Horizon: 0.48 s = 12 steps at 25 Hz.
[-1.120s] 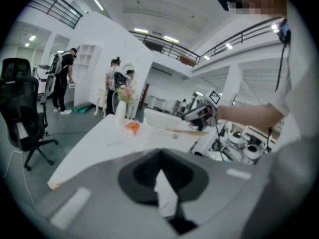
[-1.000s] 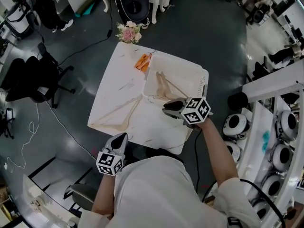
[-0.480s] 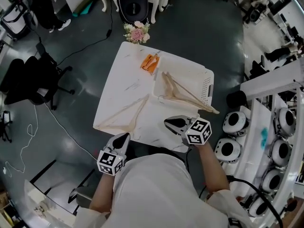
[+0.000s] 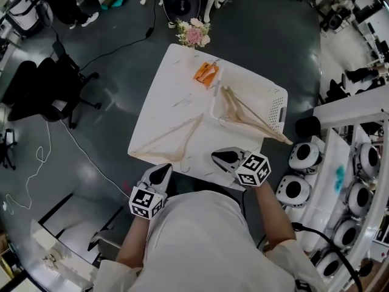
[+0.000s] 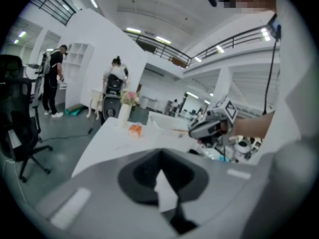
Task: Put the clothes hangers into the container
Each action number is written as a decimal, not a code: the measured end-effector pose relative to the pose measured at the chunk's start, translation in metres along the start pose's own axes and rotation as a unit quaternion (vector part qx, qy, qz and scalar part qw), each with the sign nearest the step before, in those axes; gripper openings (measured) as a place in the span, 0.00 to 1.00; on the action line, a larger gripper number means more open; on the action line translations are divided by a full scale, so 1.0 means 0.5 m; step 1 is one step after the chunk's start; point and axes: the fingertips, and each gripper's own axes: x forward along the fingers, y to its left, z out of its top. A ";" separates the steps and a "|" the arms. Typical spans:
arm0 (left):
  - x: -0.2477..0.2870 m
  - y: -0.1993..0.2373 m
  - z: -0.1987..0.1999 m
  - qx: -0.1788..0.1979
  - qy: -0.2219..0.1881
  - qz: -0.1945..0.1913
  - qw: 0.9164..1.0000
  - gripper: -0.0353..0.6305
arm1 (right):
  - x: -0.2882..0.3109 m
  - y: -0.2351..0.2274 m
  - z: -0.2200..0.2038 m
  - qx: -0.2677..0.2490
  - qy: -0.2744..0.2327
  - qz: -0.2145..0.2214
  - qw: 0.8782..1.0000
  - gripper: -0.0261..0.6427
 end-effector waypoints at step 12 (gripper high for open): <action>-0.096 0.092 -0.091 -0.060 0.001 0.051 0.997 0.06 | 0.271 0.042 -0.083 -0.081 0.136 0.029 0.987 0.05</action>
